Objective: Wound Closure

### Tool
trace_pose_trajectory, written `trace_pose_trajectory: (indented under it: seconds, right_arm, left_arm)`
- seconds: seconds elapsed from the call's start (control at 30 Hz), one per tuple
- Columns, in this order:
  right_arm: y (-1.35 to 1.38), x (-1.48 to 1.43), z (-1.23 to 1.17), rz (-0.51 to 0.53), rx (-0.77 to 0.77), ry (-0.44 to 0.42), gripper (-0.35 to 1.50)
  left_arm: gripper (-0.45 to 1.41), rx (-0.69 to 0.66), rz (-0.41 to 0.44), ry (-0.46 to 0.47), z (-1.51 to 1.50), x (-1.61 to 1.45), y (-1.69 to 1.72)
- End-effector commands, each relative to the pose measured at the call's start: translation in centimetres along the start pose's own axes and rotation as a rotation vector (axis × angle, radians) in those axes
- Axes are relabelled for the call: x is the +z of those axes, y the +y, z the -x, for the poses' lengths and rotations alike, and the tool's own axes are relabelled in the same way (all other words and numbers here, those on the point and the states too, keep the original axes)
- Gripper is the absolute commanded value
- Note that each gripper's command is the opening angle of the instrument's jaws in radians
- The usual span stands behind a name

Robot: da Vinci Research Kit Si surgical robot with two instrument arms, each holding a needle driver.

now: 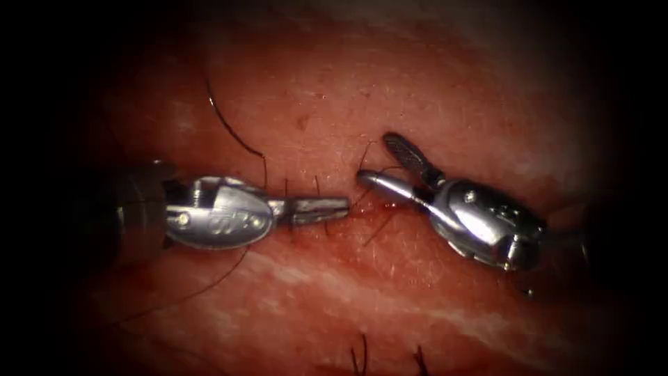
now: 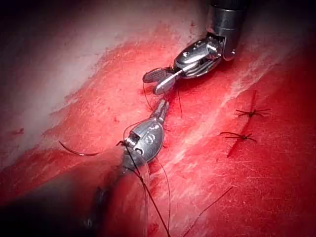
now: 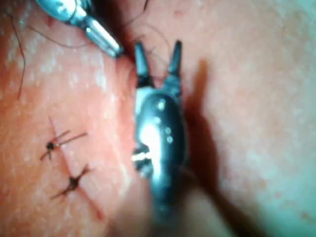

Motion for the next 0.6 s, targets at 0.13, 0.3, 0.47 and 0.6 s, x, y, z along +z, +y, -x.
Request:
trace_pose_trajectory:
  seconds: [0.13, 0.3, 0.47, 0.6]
  right_arm:
    - [-0.09, -0.01, 0.11, -0.024, -0.004, -0.003, 0.42]
    - [-0.13, -0.03, 0.18, -0.047, -0.014, -0.005, 0.44]
    - [-0.15, -0.09, 0.21, -0.070, -0.012, -0.010, 0.46]
    - [-0.15, -0.10, 0.17, -0.085, -0.015, -0.009, 0.46]
  left_arm:
    - [-0.45, -0.007, 0.001, 0.001, -0.01, 0.06, 0.05]
    - [-0.45, -0.020, 0.003, -0.005, -0.09, -0.06, -0.09]
    - [-0.45, -0.022, -0.019, -0.022, 0.00, -0.20, -0.26]
    - [-0.45, -0.012, -0.025, -0.027, 0.16, -0.17, -0.24]
